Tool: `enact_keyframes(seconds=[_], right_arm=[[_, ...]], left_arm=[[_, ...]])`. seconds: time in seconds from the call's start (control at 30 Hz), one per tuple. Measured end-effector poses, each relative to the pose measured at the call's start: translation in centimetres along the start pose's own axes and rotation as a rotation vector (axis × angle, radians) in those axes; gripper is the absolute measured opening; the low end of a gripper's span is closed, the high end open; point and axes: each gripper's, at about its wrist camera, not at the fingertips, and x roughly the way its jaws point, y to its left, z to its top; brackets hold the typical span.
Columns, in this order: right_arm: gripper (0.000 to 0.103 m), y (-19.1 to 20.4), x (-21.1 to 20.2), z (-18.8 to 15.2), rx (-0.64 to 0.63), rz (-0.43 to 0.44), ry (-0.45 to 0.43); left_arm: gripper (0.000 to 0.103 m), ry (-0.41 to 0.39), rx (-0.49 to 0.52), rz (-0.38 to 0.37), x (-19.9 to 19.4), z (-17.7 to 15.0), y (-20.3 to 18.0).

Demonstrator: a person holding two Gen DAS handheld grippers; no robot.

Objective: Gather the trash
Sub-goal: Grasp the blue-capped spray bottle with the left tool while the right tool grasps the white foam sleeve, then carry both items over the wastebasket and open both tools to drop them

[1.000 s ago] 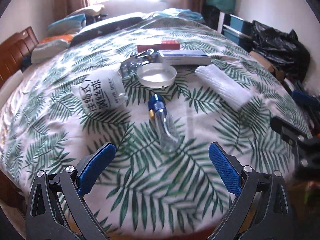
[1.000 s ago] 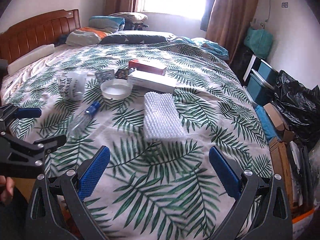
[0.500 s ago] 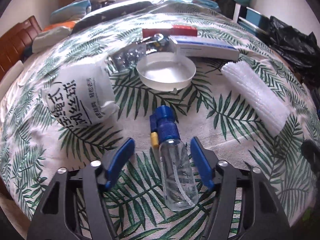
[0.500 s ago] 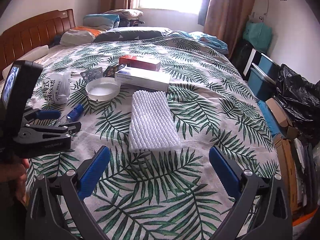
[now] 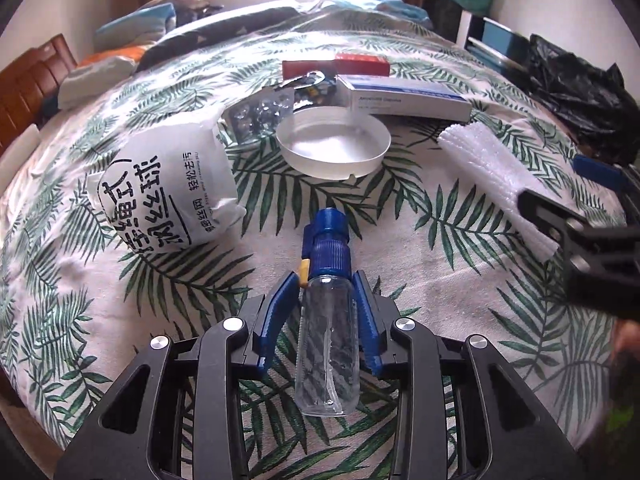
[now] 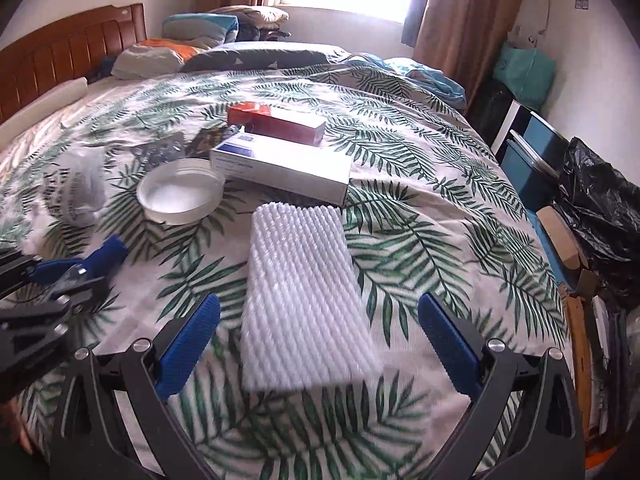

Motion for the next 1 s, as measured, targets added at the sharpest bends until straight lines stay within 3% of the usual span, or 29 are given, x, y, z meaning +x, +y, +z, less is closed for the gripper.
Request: enact_keyframes(seconds=[0.13,0.17,0.2,0.23,0.27,0.3,0.4,0.43,1.0], right_arm=[[0.096,0.2,2.8,0.7,-0.008,-0.008,0.051],[0.082,0.3,3.2,0.7,-0.01,0.002,0.066],[0.06,0.3,3.5,0.6,-0.015,0.009,0.077],[0.051,0.4,3.6,0.5,-0.017,0.019,0.084],[0.031,0.4,3.4,0.4,-0.013,0.026,0.082],[0.024,0.3,3.2,0.4,-0.009,0.031,0.076],[0.023,0.7,1.9,0.1,-0.028,0.061,0.048],[0.023,0.9,1.4,0.0,-0.038,0.073,0.039],[0.023,2.2,-5.7,-2.0,-0.01,0.192,-0.006]], left_arm=[[0.034,-0.006,0.0,0.001,0.1,0.0,0.0],[0.034,-0.007,0.0,0.001,0.1,0.0,0.0],[0.034,-0.009,0.001,0.001,0.1,0.0,-0.1],[0.034,-0.011,0.001,0.0,0.1,0.0,-0.1],[0.034,-0.015,0.0,-0.002,0.1,0.0,-0.1],[0.033,-0.015,-0.001,-0.004,0.1,0.0,-0.1],[0.033,-0.019,-0.01,-0.026,0.0,0.0,0.2],[0.028,-0.02,-0.015,-0.03,0.0,-0.1,0.3],[0.029,-0.061,-0.001,-0.056,-4.3,-1.5,0.3]])
